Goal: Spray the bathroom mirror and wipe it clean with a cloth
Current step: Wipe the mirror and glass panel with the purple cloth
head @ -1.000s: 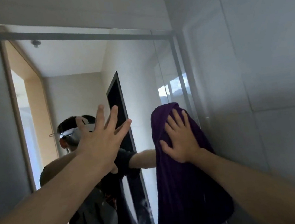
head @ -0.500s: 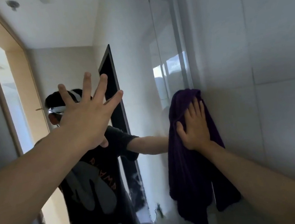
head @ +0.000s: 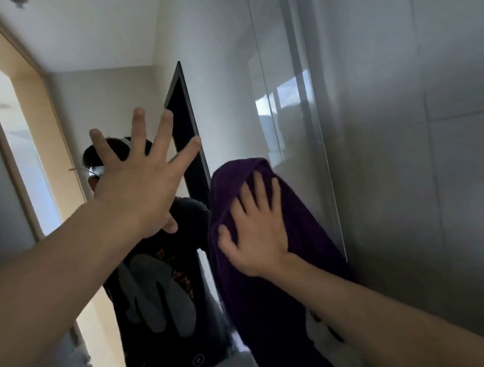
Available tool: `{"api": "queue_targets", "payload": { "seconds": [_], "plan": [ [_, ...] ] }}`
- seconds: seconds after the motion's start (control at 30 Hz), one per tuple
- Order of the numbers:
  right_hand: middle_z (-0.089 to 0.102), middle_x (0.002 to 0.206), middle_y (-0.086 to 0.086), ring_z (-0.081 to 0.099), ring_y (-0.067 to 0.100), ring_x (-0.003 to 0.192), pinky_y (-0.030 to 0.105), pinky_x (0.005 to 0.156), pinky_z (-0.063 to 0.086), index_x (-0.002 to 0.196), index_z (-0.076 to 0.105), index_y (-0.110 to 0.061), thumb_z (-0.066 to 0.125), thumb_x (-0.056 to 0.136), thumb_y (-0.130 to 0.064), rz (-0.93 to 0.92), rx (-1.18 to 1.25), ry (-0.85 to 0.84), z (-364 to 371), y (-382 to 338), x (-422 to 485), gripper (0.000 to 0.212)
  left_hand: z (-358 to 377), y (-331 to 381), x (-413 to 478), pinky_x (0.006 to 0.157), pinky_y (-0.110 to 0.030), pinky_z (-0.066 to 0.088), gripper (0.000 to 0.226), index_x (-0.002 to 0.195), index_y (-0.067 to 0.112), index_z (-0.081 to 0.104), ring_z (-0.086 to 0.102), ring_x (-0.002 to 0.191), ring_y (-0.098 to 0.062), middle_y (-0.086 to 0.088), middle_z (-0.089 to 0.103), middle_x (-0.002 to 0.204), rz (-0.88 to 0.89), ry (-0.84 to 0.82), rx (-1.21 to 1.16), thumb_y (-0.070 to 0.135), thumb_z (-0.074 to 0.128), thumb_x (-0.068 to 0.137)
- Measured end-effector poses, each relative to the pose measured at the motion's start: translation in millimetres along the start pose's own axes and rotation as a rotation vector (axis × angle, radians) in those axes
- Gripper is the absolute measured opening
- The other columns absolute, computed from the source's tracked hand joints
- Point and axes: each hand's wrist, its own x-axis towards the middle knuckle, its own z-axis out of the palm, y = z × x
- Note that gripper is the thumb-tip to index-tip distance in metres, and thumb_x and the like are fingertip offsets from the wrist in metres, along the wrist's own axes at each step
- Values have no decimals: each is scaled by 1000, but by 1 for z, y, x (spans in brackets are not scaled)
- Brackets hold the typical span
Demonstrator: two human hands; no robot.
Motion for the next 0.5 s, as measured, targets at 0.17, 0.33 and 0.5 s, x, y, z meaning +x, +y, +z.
{"api": "queue_targets", "payload": {
  "seconds": [0.17,0.33,0.5],
  "plan": [
    [46,152,10,28,40,145,58,123,-4,147,45,-18,50,85,-48,-399,-11,-101,-5,25,-27,69,-3,-1,-3,110,-83,15,152,155,39,-24,-26,151,-46,-11,-37,161,-9,-1,-10,71,86,55],
    [56,140,20,32,43,139,59,123,2,136,43,-13,50,80,-48,-197,-117,-214,-7,91,-42,67,-8,0,-5,111,-83,13,150,157,40,-21,-28,151,-44,-8,-38,162,-10,-21,-36,68,87,57],
    [54,136,34,32,46,137,64,118,13,125,57,9,45,81,-42,191,-124,-314,-5,126,-77,68,-8,-1,-7,111,-82,15,148,158,39,-19,-25,152,-44,-9,-37,163,19,-12,-53,67,87,58]
  ]
}}
